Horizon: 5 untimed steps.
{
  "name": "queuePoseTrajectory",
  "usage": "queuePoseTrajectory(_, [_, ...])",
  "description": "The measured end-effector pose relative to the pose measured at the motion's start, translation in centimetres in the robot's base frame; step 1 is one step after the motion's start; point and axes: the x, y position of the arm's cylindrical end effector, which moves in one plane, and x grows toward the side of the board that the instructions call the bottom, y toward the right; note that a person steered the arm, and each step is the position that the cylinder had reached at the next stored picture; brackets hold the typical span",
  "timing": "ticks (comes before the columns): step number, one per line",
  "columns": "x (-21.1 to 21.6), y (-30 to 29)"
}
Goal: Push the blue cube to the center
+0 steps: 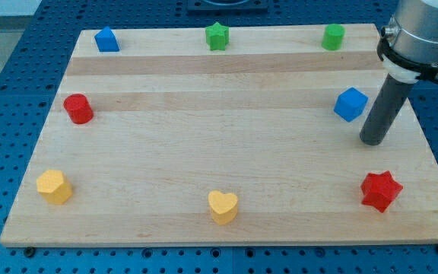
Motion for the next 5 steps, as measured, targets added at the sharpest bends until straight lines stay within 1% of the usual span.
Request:
queuePoseTrajectory(1, [-0.2, 5.6])
queuePoseTrajectory(2, [-4.6, 7.8])
queuePoseTrajectory(3, [-9.6, 4.8])
queuePoseTrajectory(4, [-10.3, -2.4])
queuePoseTrajectory(5, [-10.7, -2.4])
